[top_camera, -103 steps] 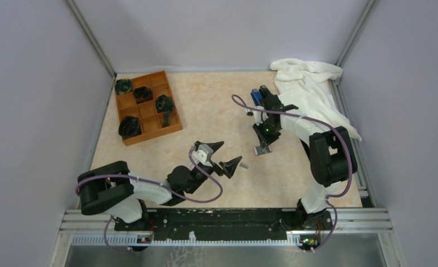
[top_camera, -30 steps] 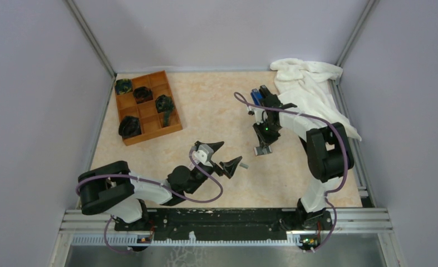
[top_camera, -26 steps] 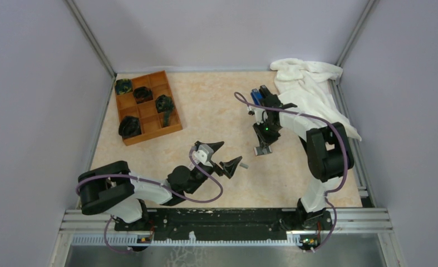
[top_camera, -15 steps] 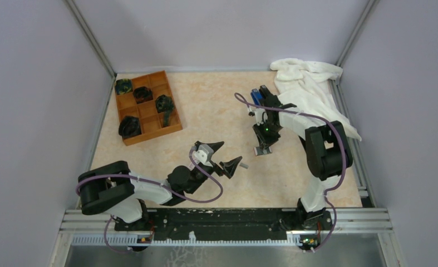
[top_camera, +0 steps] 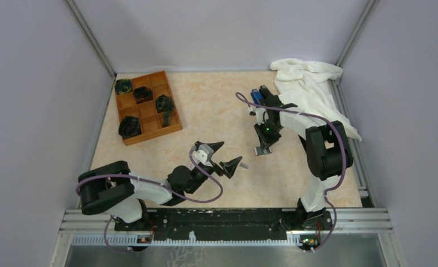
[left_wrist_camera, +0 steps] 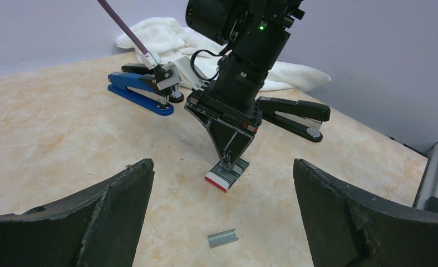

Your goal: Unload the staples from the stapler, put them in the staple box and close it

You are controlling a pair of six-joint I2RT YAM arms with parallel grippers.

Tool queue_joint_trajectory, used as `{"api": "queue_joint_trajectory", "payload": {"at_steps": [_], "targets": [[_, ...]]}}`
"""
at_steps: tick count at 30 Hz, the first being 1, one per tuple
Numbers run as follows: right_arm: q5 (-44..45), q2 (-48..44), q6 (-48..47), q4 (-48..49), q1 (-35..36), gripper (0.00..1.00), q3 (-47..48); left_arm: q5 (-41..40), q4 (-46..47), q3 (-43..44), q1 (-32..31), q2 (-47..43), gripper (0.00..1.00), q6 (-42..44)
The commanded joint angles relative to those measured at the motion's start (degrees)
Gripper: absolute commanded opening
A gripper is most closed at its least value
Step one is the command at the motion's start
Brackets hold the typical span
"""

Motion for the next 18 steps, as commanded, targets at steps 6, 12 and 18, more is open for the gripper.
{"api": "queue_joint_trajectory", "payload": {"at_steps": [6,12,18], "targets": [[-0.9,-1.3,1.5,0.7,-0.9,0.18,2.1,-0.3,0.7,1.2,-0.3,0.4,0.99,0.5],[-3.2,-0.8,2.1,0.6,-1.8,0.18,2.4,-0.3,0.8,1.2,-0.3,0.4,0.99,0.5],[-4.8,-0.6,2.6,0.7,-2.2,0.18,2.4,-0.3,0.8,1.2,-0.4,0.5,0.99,0.5]]}}
